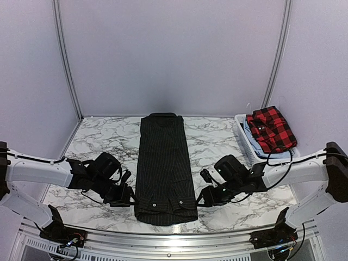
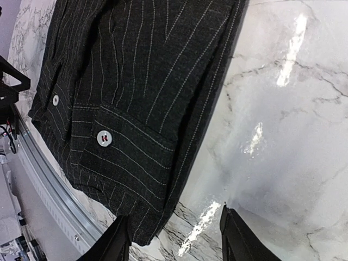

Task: Fold and stack the long sleeve shirts
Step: Pick up the rectangle-folded shirt from the center of the board.

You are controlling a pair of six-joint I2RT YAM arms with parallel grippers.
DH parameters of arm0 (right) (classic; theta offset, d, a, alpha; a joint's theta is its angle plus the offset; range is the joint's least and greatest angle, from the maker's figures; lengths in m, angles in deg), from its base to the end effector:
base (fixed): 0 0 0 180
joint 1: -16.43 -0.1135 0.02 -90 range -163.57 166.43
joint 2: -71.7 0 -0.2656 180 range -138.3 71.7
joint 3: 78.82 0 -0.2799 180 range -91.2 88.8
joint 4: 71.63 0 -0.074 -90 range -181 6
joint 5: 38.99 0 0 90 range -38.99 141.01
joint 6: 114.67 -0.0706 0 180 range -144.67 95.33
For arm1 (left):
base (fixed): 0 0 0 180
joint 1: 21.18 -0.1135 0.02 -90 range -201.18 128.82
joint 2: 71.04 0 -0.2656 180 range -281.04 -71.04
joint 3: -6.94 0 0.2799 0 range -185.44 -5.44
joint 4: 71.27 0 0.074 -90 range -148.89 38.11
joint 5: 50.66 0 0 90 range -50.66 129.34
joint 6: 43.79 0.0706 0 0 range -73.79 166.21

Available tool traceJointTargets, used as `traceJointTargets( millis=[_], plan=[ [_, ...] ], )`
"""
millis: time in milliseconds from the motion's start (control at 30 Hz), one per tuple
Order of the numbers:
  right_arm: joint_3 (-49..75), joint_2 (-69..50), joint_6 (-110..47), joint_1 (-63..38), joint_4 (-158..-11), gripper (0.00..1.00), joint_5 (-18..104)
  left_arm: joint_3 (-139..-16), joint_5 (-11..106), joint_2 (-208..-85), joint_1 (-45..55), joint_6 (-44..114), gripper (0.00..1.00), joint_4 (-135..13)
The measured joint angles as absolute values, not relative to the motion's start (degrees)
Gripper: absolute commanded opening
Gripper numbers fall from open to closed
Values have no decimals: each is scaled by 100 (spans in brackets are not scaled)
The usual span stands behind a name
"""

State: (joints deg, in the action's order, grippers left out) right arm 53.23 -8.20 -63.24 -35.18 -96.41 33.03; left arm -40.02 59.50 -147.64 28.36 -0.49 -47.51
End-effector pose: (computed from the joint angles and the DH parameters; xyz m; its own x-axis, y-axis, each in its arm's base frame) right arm 0.1620 0.2395 0.1089 -0.9363 -0.2268 -0.2680 -0.3414 0.7666 0.5438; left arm 0.1667 -0.2329 0.1208 -0.9741 0.0894 -0.2075 0.2021 0.7551 -0.6237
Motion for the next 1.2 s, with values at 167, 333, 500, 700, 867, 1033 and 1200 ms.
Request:
traceJointTargets(
  millis=[167,333,500,700,867,1033,1200],
  plan=[
    [5445,-943,-6392,-3422,-9337,52,3049,-3795,6212,-15026,2733,-53,49,-4968],
    [5552,-1076,-6486,-3415,-9042,49,2892,-3760,6391,-15172,2725,-73,47,-5173],
    [5649,-1111,-6608,-3409,-8766,48,2798,-3764,6481,-15288,2725,-114,44,-5346],
    [5670,-1255,-6693,-3407,-8447,46,2680,-3806,6542,-15452,2725,-147,37,-5523],
    [5673,-1397,-6733,-3407,-8203,42,2562,-3808,6590,-15538,2747,-254,31,-5656],
    [5673,-1515,-6770,-3405,-8045,29,2470,-3808,6649,-15691,2821,-412,20,-5894],
    [5673,-1622,-6777,-3402,-8019,10,2420,-3804,6697,-15739,2854,-575,7,-6036]
  ],
)
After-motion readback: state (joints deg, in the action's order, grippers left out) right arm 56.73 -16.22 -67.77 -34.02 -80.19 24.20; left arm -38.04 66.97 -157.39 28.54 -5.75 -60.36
